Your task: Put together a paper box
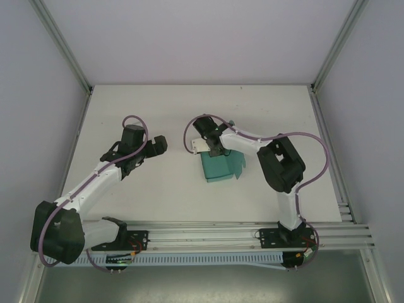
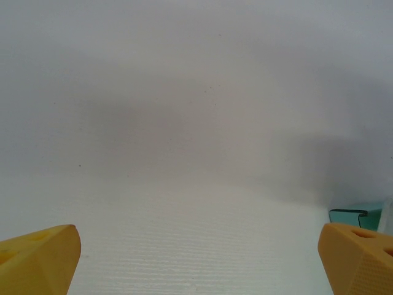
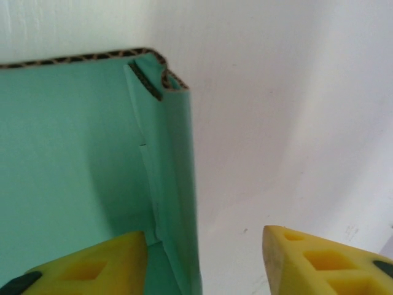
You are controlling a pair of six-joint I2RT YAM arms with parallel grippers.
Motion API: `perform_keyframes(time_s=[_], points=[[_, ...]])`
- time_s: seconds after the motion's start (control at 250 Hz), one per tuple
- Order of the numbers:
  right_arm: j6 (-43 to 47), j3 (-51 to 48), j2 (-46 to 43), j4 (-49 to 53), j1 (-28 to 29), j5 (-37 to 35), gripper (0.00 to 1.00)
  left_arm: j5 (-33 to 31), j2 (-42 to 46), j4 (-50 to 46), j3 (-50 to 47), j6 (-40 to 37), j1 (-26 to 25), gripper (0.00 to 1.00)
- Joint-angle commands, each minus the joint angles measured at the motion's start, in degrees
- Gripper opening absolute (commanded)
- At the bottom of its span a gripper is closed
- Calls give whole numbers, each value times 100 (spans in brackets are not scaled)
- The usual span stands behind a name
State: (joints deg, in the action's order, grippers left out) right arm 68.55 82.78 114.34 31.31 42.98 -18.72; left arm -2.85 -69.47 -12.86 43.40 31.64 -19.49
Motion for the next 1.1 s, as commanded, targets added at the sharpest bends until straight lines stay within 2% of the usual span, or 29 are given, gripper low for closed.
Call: perform_keyframes(time_s=[0.0,0.088,0.1,0.124,0.192,0.276,0.328,0.368,0.436,0.544,0.652,0.755,0.779,0.859,0.903,0.987,1.023,1.099], points=[[-195,67,-678,186,124,97,57,192,-69,35,20,68,33,98],[-825,68,-1083,-53,166,196,69,243,-104,69,46,31,28,98],[-981,74,-1153,-113,167,204,73,243,-114,77,54,27,37,98],[-1356,70,-1298,-242,166,193,88,250,-125,88,62,21,33,99],[-2692,29,-1718,-638,159,-269,98,239,-175,87,93,1,35,99],[-4900,-45,-2328,-403,137,-1240,99,229,-235,112,126,-14,33,98],[-6194,-228,-2773,170,84,-1394,99,268,-281,173,142,-32,33,99],[-6900,-514,-3107,428,56,-1113,99,304,-337,212,164,-62,30,99],[-7564,-1093,-3623,560,-36,-355,99,370,-461,233,249,-124,37,98],[-8210,-1621,-4060,795,-416,510,98,452,-628,235,362,-193,33,99],[-8430,-1955,-4059,718,-869,1480,87,503,-707,326,356,-216,28,98],[-8176,-2007,-3833,587,-942,2202,78,517,-726,328,387,-261,32,99],[-8103,-1965,-3763,606,-949,2265,71,511,-733,320,389,-268,33,98],[-7779,-1654,-3501,851,-971,2168,34,506,-751,272,443,-318,32,98],[-7538,-1416,-3359,1020,-1007,2013,19,507,-752,249,478,-341,33,99],[-6888,-1001,-3099,1134,-1046,2078,4,506,-761,225,530,-379,33,99],[-6528,-813,-2972,1169,-1275,2247,0,519,-759,205,560,-411,33,99],[-5469,-435,-2655,1236,-1441,2550,0,584,-709,172,613,-514,33,98]])
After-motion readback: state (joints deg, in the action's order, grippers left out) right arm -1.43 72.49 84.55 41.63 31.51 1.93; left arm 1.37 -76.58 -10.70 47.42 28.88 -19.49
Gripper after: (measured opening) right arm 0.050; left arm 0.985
